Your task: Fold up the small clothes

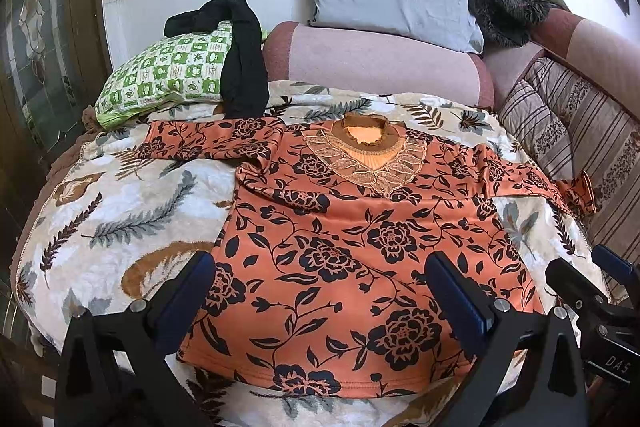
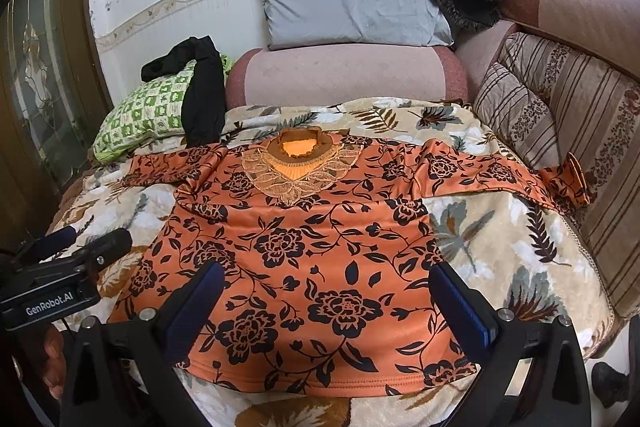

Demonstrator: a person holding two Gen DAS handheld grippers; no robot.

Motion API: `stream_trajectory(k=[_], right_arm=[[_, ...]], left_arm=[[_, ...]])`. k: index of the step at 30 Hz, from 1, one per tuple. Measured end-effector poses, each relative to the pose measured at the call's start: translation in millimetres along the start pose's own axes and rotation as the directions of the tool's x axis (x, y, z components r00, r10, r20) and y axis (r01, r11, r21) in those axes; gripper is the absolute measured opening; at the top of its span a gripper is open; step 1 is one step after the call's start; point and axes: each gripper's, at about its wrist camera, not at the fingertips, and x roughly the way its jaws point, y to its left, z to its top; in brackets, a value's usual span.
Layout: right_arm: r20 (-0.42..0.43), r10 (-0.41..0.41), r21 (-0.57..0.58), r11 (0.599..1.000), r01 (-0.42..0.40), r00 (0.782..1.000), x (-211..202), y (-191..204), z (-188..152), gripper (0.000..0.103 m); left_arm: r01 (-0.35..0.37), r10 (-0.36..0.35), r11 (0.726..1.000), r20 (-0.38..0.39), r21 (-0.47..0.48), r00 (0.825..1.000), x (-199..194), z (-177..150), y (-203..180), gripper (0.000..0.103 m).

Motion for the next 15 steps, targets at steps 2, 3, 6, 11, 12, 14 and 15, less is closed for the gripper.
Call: stream_trajectory(k=[2,3,6,11,12,14,15], right_arm=[[0.001,0.001,0.0,1.0,-0.001,1.0,-0.1,0.1,0.9,0.103],[0.0,0.002,0.0,1.0,-0.002,1.0,0.4,0.1,0.9,0.103],[0.0,0.002,0.001,1.0,-0.002,1.0,0.7,0.1,0.2,0.103],[0.001,0.002,0.0,1.0,-0.002,1.0,2.6,1.1,1.6,0.103],[0.001,0.0,-0.002,1.0,0.0,1.0,3.4,1.4,2.4,0.103],[0.001,0.0,-0.001,1.0,0.0,1.0,5.3,1.8,4.4,0.103],[0.0,-0.001,0.0,1.0,0.001,1.0,6.4,2.0,5.3,0.103]], left_arm=[[-0.001,0.001,1.0,-0.001,0.0,1.0,-0.9,-0.1,-0.1,0.103],[0.0,0.0,1.0,-0.002,0.0,1.0,-0.1,-0.7,0.1,0.103],[0.002,-0.002,1.0,-0.007,-0.002,1.0,2.6,-1.6,0.2,0.103],[0.004,-0.004,1.0,-0.01,-0.002,1.0,4.3,-1.3,0.2,0.103],[0.005,-0.005,1.0,-0.011,-0.002,1.0,5.2,-1.6,-0.1,0.103],[0.006,-0.006,1.0,-0.015,-0.003,1.0,7.3,0.0,1.1,0.103],[0.005,-0.005,1.0,-0.016,-0.003,1.0,8.1,0.4,1.3,0.103]])
